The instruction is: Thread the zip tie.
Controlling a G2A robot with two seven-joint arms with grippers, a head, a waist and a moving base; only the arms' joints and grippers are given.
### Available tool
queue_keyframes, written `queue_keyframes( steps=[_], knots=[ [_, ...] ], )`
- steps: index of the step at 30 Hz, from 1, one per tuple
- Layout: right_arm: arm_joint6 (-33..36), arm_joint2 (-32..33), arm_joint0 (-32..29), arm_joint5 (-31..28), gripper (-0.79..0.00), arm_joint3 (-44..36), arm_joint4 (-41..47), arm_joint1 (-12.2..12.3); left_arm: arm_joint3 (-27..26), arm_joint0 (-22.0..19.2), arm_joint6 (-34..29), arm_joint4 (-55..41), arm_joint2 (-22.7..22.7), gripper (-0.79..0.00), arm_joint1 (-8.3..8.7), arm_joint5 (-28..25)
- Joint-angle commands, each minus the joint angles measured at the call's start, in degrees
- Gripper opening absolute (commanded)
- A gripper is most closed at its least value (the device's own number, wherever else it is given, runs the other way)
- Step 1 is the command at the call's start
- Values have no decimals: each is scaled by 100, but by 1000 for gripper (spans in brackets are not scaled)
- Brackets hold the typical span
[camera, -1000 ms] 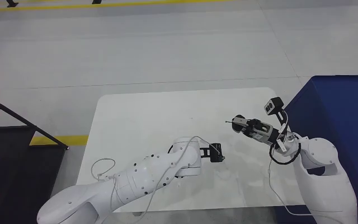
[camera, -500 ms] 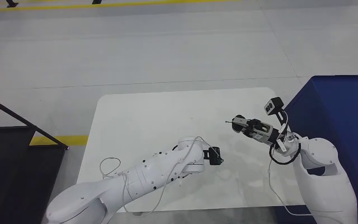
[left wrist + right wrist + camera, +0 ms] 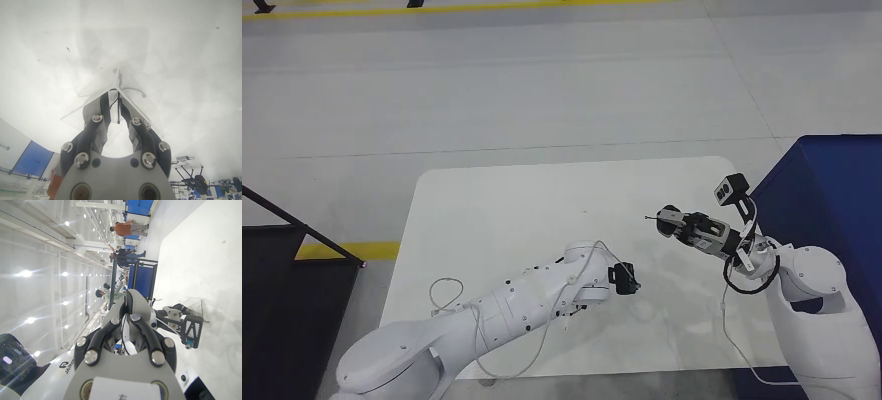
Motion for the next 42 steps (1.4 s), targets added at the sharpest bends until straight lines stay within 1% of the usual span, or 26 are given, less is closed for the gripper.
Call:
queue_keyframes(
  steps=[1,7,10,12,16,19,21,23,25,27,28,34,36,38,40,42],
  knots=[
    [0,0,0,0,-785,0,0,0,12,-30,-7,-23,34,-776,-31,7],
    [0,0,0,0,-785,0,0,0,-189,-103,-109,25,74,-785,-67,110],
    [0,0,0,0,-785,0,0,0,-514,-136,-222,175,66,-785,-42,224],
    [0,0,0,0,-785,0,0,0,-757,-106,-331,242,5,-785,6,331],
    [0,0,0,0,-785,0,0,0,-1330,-17,-569,430,-137,-785,163,569],
    [0,0,0,0,-785,0,0,0,-1765,113,-686,562,-243,-785,324,686],
    [0,0,0,0,-785,0,0,0,-2119,195,-737,652,-416,-785,447,745],
    [0,0,0,0,-785,0,0,0,-2497,326,-589,744,-654,-785,576,750],
    [0,0,0,0,-785,0,0,0,-2986,542,-189,942,-972,-785,733,801],
    [0,0,0,0,-785,0,0,0,-3206,798,185,1255,-1291,-785,900,806],
    [0,0,0,0,-785,0,0,0,-3263,926,221,1535,-1380,-785,973,835],
    [0,0,0,0,-785,0,0,0,-3263,926,221,1535,-1380,-785,973,835],
    [-136,19,-47,-85,-785,-136,8,-1,-3317,1043,695,1323,-1494,-785,1006,535],
    [-106,62,-92,-74,-785,-225,152,4,-3508,1178,1348,1338,-1848,-785,1086,479],
    [-46,120,-128,-52,-785,-274,221,17,-3692,1483,2229,1149,-2274,-785,1194,332],
    [4,146,-167,-10,-785,-327,231,29,-3788,1863,3201,928,-2710,-785,1311,31]
  ],
)
